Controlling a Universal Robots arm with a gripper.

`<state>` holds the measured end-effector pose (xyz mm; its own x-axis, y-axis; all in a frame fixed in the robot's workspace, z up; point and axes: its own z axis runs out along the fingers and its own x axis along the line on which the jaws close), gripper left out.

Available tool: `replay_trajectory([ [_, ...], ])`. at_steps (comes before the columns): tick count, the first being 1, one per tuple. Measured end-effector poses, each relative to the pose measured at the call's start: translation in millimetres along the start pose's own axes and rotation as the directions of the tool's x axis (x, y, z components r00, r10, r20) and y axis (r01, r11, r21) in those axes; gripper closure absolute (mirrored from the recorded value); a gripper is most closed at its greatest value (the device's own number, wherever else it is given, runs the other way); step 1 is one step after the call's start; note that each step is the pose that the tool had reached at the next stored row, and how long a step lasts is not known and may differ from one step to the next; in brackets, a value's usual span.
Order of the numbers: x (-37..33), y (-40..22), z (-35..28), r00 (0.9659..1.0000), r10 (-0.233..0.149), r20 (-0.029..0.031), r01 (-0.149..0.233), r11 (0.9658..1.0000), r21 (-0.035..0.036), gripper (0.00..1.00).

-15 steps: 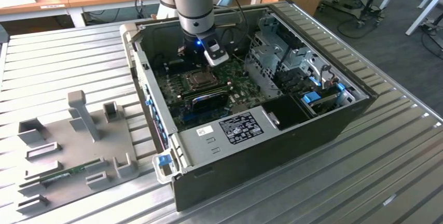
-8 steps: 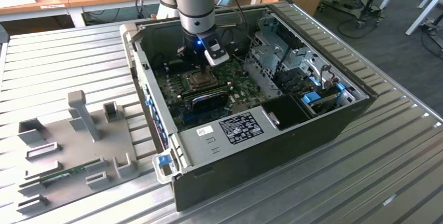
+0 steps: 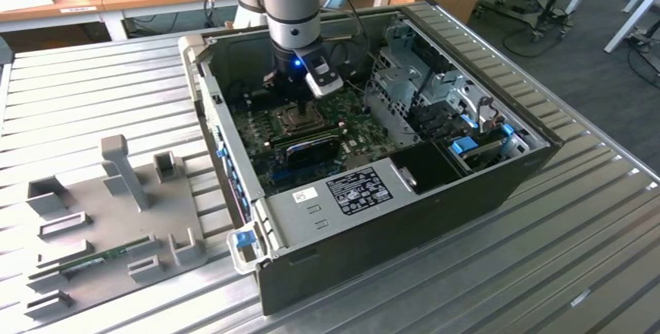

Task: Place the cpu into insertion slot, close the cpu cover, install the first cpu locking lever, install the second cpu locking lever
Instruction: 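Install the first cpu locking lever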

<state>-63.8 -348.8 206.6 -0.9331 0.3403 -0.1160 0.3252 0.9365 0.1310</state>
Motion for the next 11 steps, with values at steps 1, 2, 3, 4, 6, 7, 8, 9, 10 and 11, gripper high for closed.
replay_trajectory([
  [1,0.0,0.0,-0.1,0.9999,-0.015,-0.0027,0.015,0.9999,-0.0010,0.90],
  [2,0.0,0.0,-0.1,0.9995,-0.032,-0.0050,0.032,0.9995,-0.0031,0.90],
  [3,0.0,0.0,0.0,0.9987,-0.050,-0.0074,0.050,0.9987,-0.0055,0.90],
  [4,0.0,0.0,0.0,0.9976,-0.068,-0.0096,0.068,0.9977,-0.0078,0.90],
  [6,0.0,0.1,0.1,0.9946,-0.102,-0.0144,0.102,0.9947,-0.0118,0.90],
  [7,0.0,0.1,0.1,0.9930,-0.117,-0.0172,0.117,0.9931,-0.0123,0.90],
  [8,0.0,0.1,0.1,0.9914,-0.129,-0.0198,0.129,0.9916,-0.0117,0.90],
  [9,0.0,0.0,0.1,0.9901,-0.138,-0.0229,0.138,0.9904,-0.0110,0.90],
  [10,0.1,0.0,0.1,0.9900,-0.139,-0.0234,0.139,0.9903,-0.0109,0.90],
  [11,0.1,0.0,0.1,0.9900,-0.139,-0.0234,0.139,0.9903,-0.0109,0.90],
])
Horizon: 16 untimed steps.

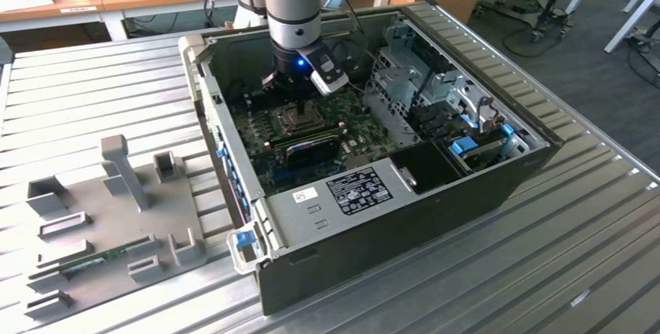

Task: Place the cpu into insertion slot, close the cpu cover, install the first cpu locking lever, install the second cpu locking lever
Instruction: 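Install the first cpu locking lever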

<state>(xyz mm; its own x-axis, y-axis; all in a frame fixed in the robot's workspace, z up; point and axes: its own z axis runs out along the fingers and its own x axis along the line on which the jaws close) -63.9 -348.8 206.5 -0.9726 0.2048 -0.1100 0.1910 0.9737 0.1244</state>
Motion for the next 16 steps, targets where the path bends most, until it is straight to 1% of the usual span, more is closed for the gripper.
replay_trajectory([
  [5,-0.1,0.0,0.1,1.0000,0.000,-0.0002,0.000,1.0000,0.0005,0.90],
  [7,-0.2,0.1,-1.2,1.0000,-0.001,-0.0012,0.001,1.0000,0.0037,0.90],
  [11,-0.7,0.8,-6.0,1.0000,-0.001,-0.0051,0.001,1.0000,0.0094,0.90],
  [13,-0.8,1.0,-6.9,1.0000,-0.001,-0.0076,0.001,0.9999,0.0136,0.90],
  [15,-1.0,0.9,-7.1,0.9999,-0.001,-0.0115,0.001,0.9998,0.0218,0.90],
  [16,-1.3,1.0,-7.0,0.9999,-0.001,-0.0138,0.002,0.9997,0.0242,0.90],
])
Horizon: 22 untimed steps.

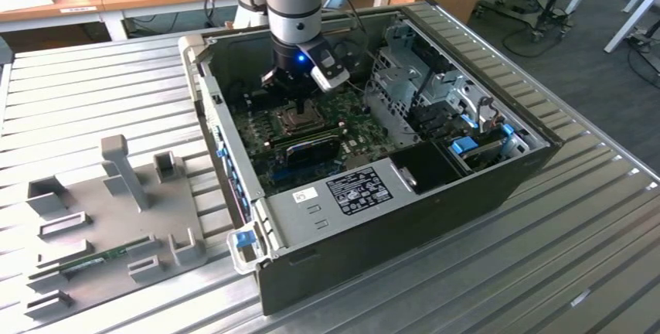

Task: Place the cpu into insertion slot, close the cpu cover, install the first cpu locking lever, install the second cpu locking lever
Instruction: 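Install the first cpu locking lever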

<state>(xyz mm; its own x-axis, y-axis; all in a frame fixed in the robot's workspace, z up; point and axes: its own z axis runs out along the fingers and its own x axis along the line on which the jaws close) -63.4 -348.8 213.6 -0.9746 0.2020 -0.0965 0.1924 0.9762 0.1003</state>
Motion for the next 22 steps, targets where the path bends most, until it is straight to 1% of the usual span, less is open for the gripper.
replay_trajectory([
  [2,-1.6,0.3,0.1,1.0000,-0.002,-0.0057,0.002,1.0000,0.0018,0.90],
  [3,-1.8,0.3,0.1,1.0000,-0.003,-0.0067,0.003,1.0000,0.0019,0.90],
  [7,-1.8,0.4,0.1,1.0000,-0.004,-0.0075,0.004,1.0000,0.0020,0.90],
  [8,-2.0,0.5,0.3,0.9999,-0.003,-0.0135,0.003,1.0000,0.0030,0.90],
  [9,-2.2,0.5,0.4,0.9996,-0.002,-0.0277,0.002,1.0000,0.0059,0.90],
  [11,-2.9,0.5,0.7,0.9981,0.000,-0.0613,0.000,0.9999,0.0129,0.90],
  [12,-3.0,0.5,0.7,0.9978,0.001,-0.0658,0.000,0.9999,0.0140,0.90],
  [17,-3.0,0.6,0.7,0.9978,-0.003,-0.0662,0.003,0.9999,0.0136,0.90],
  [20,-3.2,0.6,0.8,0.9970,-0.035,-0.0694,0.036,0.9993,0.0102,0.90],
  [22,-3.2,0.6,0.8,0.9953,-0.064,-0.0721,0.065,0.9979,0.0072,0.90],
])
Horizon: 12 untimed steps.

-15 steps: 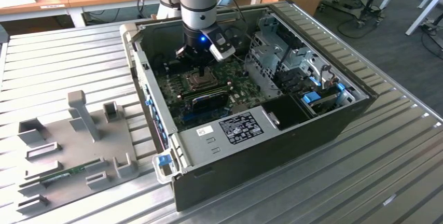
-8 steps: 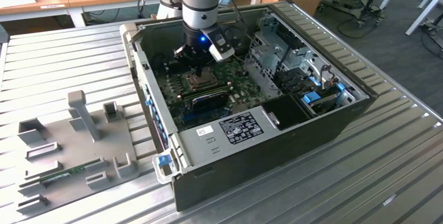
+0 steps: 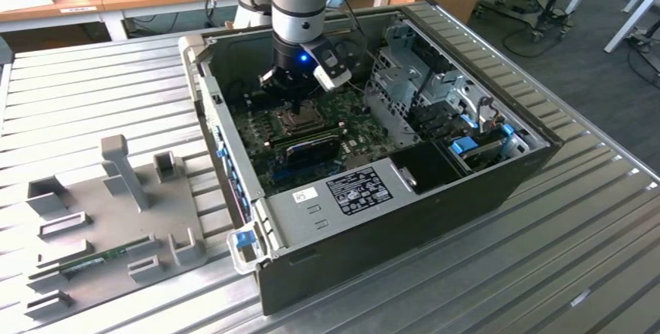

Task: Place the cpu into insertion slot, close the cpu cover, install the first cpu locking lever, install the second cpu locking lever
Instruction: 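Install the first cpu locking lever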

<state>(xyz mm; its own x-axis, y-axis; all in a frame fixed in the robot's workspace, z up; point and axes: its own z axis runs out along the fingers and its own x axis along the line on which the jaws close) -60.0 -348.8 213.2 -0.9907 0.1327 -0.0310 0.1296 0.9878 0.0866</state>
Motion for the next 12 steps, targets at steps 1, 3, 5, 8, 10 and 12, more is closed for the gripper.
replay_trajectory([
  [1,0.0,0.0,0.0,0.9999,-0.014,-0.0012,0.014,0.9999,-0.0004,0.90],
  [3,0.0,0.0,0.0,0.9994,-0.036,-0.0031,0.036,0.9994,-0.0010,0.90],
  [5,0.0,0.0,0.0,0.9989,-0.048,-0.0041,0.048,0.9989,-0.0015,0.90],
  [8,0.0,0.0,-0.2,0.9988,-0.048,-0.0042,0.048,0.9988,-0.0014,0.90],
  [10,-0.1,0.1,-1.8,0.9988,-0.048,-0.0042,0.048,0.9988,-0.0014,0.90],
  [12,-0.2,0.4,-5.2,0.9988,-0.048,-0.0042,0.048,0.9988,-0.0015,0.90],
])
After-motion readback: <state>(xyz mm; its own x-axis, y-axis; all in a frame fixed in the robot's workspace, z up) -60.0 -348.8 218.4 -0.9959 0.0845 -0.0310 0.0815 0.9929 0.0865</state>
